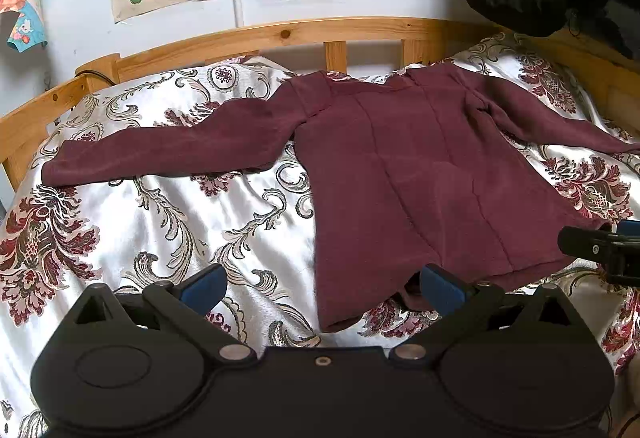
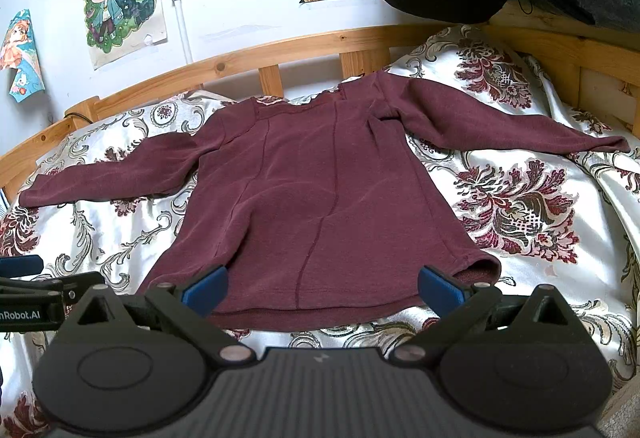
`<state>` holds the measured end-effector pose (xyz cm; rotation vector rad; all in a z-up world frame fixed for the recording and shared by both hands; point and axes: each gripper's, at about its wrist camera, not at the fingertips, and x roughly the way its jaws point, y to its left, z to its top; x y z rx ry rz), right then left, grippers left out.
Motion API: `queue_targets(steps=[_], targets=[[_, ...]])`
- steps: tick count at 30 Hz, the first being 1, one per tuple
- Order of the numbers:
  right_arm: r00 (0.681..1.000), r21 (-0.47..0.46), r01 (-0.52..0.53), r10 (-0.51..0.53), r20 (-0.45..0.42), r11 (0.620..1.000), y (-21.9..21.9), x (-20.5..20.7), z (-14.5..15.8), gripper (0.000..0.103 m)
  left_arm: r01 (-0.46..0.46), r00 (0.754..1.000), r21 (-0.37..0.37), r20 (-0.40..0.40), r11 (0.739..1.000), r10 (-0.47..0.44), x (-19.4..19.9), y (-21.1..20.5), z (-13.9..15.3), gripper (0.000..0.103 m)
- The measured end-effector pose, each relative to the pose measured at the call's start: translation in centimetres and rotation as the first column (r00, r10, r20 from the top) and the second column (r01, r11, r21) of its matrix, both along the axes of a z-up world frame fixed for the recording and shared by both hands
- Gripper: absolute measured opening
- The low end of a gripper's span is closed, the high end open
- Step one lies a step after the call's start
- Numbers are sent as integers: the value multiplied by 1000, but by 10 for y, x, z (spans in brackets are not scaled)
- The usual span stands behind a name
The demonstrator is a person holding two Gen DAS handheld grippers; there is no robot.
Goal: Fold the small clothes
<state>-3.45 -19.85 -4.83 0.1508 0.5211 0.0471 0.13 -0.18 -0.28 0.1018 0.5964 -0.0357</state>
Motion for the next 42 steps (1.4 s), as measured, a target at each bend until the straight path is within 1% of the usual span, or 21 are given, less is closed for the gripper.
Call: queue_targets(steps=[12, 21, 27, 31, 33, 36, 39, 42], targets=[[1000, 4, 1, -1, -4, 1000, 1, 0, 0, 103, 1, 1000, 1, -2, 1000, -1, 0, -2, -1, 102], [999, 10, 33, -33, -10, 999, -3, 1, -1, 103, 4, 1000, -3, -19, 1000, -4, 1, -2, -1, 102], [996, 25, 85, -84, -35, 996, -13, 6, 2, 103, 9, 998, -15, -56, 1000, -10, 10, 1, -2, 102], [990, 70, 138, -134, -52, 988, -38, 17, 9, 103, 2, 994, -33, -107, 999, -6, 30, 8, 4, 102], [981, 65, 189, -186, -48, 980, -57, 25, 13, 103, 4, 994, -44, -108, 999, -9, 38, 10, 11, 102], [953, 73, 302, -300, -33, 951, -94, 37, 21, 103, 14, 993, -62, -114, 998, -21, 53, 10, 22, 102], [917, 115, 398, -400, -12, 910, -140, 49, 30, 103, 39, 988, -56, -149, 998, -47, 72, 3, 32, 102], [872, 157, 484, -490, -4, 861, -188, 64, 36, 103, 67, 982, -45, -176, 997, -74, 87, -10, 40, 102]])
